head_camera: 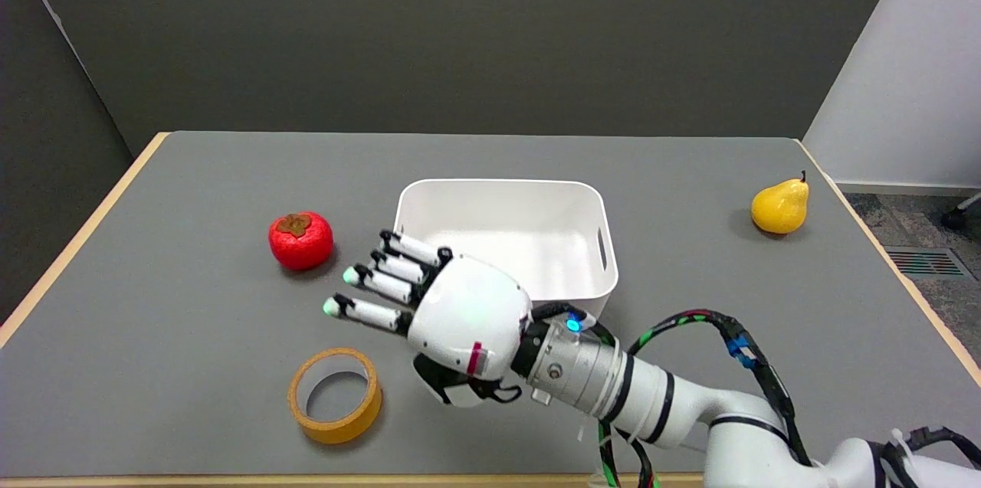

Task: Pick up yellow tape.

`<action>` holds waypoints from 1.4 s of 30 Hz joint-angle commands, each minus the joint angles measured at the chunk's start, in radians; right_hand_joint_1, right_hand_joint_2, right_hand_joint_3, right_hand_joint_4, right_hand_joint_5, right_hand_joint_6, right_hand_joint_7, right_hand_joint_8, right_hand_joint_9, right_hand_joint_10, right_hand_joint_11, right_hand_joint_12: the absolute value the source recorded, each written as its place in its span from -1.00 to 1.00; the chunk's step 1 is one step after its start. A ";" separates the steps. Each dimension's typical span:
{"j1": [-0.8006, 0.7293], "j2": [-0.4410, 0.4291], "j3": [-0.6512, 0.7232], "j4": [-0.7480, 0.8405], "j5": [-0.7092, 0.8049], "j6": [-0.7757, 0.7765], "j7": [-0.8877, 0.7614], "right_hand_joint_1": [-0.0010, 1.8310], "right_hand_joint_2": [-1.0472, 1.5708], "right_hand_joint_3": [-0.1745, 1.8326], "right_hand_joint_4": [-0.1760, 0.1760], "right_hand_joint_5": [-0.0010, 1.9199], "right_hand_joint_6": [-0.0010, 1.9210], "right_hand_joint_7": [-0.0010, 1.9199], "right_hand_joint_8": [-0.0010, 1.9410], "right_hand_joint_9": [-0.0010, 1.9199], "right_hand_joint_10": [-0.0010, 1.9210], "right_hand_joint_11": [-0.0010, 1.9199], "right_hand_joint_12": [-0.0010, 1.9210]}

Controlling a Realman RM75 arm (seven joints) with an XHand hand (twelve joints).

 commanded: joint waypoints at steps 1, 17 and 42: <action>-0.091 0.040 0.002 0.004 0.075 -0.110 -0.168 0.15 0.26 0.22 0.50 -0.77 -0.55 -0.71 -0.63 -0.71 -0.20 -0.99 0.12; -0.075 -0.106 0.002 -0.027 -0.014 -0.111 -0.171 0.24 0.31 0.22 0.31 -0.74 -0.54 -0.70 -0.61 -0.71 -0.11 -1.00 0.10; 0.044 -0.238 -0.054 -0.153 0.071 -0.190 -0.152 0.16 0.36 0.22 0.30 -0.73 -0.49 -0.64 -0.53 -0.67 -0.07 -0.98 0.13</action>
